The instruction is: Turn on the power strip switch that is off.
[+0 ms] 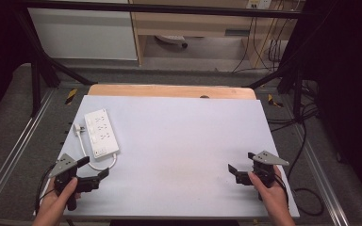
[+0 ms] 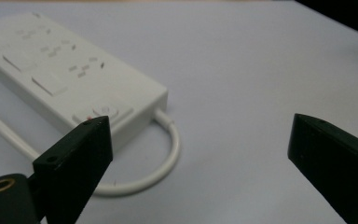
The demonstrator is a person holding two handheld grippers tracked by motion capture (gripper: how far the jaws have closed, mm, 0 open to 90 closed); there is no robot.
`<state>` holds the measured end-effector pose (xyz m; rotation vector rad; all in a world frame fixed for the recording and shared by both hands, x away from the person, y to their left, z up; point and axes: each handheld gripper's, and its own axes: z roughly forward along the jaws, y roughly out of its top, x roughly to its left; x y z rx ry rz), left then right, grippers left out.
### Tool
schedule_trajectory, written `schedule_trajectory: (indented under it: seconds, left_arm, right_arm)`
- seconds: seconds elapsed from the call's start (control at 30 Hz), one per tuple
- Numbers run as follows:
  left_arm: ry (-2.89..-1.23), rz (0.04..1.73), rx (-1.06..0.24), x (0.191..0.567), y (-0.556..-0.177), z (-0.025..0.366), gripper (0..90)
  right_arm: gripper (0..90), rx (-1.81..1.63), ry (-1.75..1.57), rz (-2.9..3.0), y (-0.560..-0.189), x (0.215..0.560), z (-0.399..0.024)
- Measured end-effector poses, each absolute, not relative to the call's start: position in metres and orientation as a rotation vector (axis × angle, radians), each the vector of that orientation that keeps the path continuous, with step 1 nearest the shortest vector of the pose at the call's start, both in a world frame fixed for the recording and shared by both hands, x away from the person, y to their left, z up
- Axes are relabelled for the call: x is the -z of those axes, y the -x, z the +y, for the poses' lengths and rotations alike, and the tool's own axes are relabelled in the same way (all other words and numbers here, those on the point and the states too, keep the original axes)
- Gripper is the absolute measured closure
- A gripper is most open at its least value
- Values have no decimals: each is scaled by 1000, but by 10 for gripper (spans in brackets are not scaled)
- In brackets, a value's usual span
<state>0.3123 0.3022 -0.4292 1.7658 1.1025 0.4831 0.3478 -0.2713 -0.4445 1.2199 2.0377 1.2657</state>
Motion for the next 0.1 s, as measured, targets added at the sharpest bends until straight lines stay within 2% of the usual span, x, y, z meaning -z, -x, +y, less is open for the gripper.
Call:
schedule_trajectory:
  seconds: [0.1]
  left_arm:
    - [-1810,1096,-496,436,-309,300,70]
  right_arm:
    - [28,-1241,-1237,2054,-349,447,-270]
